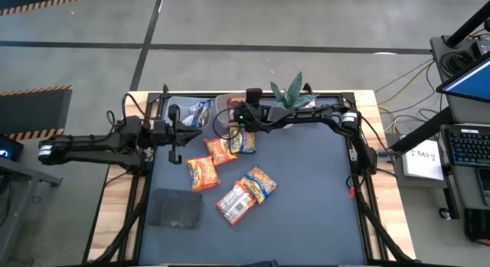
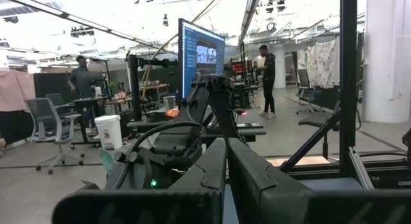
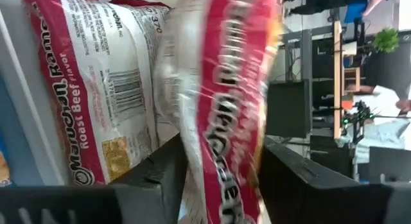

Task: Sort Maruchan noodles
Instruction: Put the red noodle pack into the gray bin

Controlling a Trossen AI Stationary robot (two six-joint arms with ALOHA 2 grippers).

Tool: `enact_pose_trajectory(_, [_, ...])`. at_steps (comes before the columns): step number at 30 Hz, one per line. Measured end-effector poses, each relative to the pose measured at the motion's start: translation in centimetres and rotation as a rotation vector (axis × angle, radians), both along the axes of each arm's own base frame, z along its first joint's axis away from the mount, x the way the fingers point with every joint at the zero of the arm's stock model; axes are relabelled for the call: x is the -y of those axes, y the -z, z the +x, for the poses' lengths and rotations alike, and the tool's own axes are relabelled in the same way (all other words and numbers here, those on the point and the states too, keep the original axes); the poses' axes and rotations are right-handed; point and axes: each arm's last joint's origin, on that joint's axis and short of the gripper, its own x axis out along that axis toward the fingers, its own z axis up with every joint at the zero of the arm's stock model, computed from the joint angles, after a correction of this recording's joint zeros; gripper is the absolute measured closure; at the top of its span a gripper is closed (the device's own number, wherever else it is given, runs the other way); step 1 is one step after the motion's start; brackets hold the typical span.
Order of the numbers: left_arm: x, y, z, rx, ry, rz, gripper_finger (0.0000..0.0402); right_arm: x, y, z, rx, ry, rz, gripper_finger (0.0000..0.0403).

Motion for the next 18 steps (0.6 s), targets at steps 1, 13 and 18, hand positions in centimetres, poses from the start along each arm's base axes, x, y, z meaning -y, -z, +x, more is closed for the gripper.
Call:
enact_pose_trajectory(1, [0.0,0.0,0.0,0.0,0.0,0.001,0.0402,0.0,0.0,0.0,0.004,0.004,0.003,0.024])
enact_pose_trajectory(13, [0.0,-0.1,0.0,0.003,-0.001,0.006,0.0402,-3.9,-2.8,-0.2,0.078,-0.021,0.038,0.0193])
enact_pose_trajectory(18, [0.0,0.0,0.1,-0.004,-0.001,0.006,0.0402,-5.5,-5.2,-1.1,0.268,-0.001,0.25,0.0208])
